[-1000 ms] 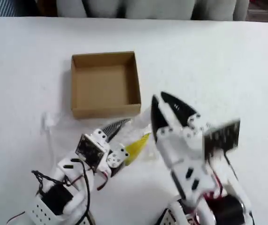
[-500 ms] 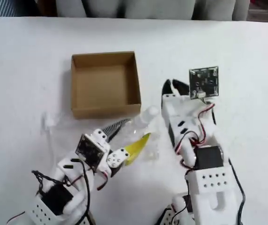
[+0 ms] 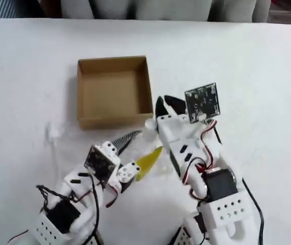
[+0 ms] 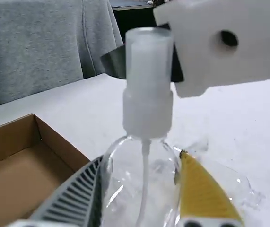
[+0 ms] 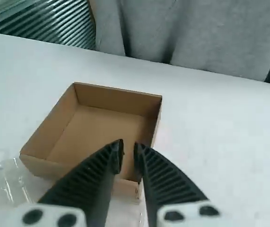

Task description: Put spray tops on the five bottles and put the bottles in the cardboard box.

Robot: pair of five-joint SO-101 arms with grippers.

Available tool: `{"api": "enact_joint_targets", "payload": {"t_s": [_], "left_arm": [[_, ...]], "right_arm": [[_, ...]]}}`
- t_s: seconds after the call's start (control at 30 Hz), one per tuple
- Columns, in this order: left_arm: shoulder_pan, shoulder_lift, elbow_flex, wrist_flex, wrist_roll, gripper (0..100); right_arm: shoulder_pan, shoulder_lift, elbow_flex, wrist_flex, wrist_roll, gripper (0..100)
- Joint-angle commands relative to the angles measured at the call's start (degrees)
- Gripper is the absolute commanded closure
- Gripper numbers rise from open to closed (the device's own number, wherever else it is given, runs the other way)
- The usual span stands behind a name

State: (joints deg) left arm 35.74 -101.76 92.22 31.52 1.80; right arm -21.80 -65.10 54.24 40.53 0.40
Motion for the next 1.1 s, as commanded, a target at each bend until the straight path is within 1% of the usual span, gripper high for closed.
{"api": "enact_joint_targets", "payload": {"t_s": [0.0,0.13,0.33,0.43,0.57,0.7,0.87,1.0,1.07], "left_arm": [[0.66,-0.48,-0.7,-0.44,-0.26,98],[0.66,-0.48,-0.7,-0.44,-0.26,98],[0.66,-0.48,-0.7,-0.44,-0.26,98],[-1.36,-0.48,-0.88,-0.62,-0.26,98],[-7.78,-0.48,0.18,-6.95,-0.26,98],[-11.74,-0.4,2.2,-13.1,-0.26,98],[-15.87,-0.4,2.11,-18.64,-0.18,98],[-19.03,-0.04,1.85,-26.9,-0.09,98],[-20.7,0.22,-0.7,-27.52,-0.09,98]], "right_arm": [[3.21,0.31,-0.44,0.48,-0.44,98.4],[7.43,2.68,-0.44,0.57,-0.44,98.4],[11.74,2.95,-0.35,0.75,-0.53,98.4],[13.58,1.27,1.05,3.56,-0.44,98.4],[14.99,-1.8,5.71,8.66,-0.44,98.4],[15.16,-5.32,12.13,8.22,-0.44,98.4],[15.16,-9.54,20.66,4.18,-0.44,98.4],[15.25,-13.23,28.31,-1.71,-0.44,98.4],[15.25,-15.34,31.3,-3.91,-0.44,98.4]]}}
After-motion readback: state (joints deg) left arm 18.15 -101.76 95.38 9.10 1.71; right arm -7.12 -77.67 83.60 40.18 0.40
